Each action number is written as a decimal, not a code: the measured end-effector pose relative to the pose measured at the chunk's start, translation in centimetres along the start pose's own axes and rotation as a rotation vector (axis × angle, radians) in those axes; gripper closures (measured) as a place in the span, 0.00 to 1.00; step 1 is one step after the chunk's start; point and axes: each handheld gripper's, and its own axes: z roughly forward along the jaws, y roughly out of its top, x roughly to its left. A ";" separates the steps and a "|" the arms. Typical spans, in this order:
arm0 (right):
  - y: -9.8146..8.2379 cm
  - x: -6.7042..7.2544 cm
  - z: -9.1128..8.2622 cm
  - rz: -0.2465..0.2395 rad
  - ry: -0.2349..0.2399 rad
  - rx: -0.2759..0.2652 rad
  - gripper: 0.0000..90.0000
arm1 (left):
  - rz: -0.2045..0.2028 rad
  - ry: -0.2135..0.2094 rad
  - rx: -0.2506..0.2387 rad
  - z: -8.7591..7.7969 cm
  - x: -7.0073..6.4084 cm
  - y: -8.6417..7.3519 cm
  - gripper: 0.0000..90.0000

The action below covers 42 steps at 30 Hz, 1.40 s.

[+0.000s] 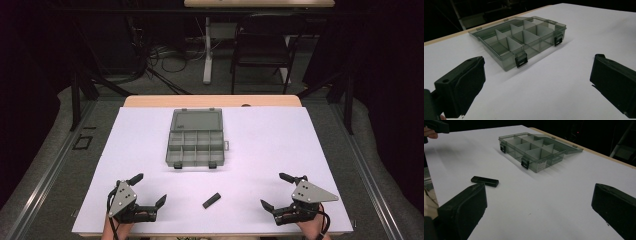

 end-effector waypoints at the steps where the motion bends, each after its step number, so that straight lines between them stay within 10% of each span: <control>1: 0.0 0.0 0.0 0.002 0.001 0.000 0.00 | 0.001 0.001 -0.001 0.0 0.0 0.0 0.00; 42: -0.1 -0.2 0.1 0.015 -0.014 0.038 0.00 | -0.010 -0.074 0.095 3.1 -2.5 2.5 0.00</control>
